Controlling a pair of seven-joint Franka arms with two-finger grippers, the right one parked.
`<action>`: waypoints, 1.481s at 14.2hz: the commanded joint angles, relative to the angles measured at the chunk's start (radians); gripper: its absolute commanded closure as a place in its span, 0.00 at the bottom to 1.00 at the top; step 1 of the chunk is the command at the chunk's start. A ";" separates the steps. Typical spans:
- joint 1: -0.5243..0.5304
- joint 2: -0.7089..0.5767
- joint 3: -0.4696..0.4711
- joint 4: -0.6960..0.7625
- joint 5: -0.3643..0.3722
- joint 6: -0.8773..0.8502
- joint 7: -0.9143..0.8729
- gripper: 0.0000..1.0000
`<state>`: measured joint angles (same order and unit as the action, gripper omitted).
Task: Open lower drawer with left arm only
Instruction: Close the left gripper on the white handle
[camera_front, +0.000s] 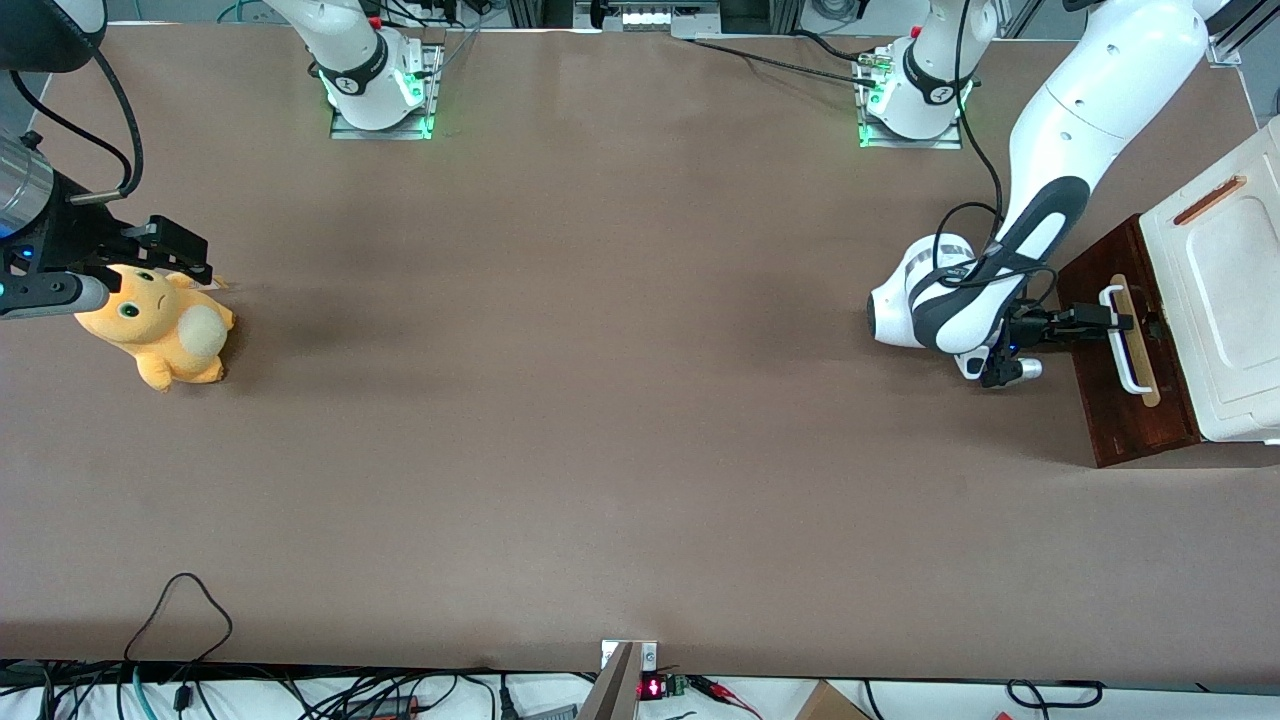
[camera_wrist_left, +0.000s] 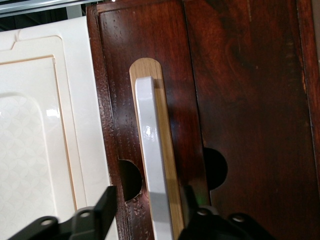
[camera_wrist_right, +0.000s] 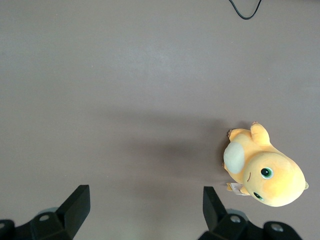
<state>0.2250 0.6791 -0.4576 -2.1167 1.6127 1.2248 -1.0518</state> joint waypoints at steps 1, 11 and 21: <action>0.026 -0.003 -0.003 -0.019 0.053 -0.011 -0.013 0.44; 0.045 0.014 -0.004 -0.012 0.104 0.012 -0.011 0.58; 0.045 0.027 -0.004 -0.012 0.105 0.013 -0.008 0.98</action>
<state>0.2610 0.6968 -0.4572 -2.1280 1.6922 1.2376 -1.0859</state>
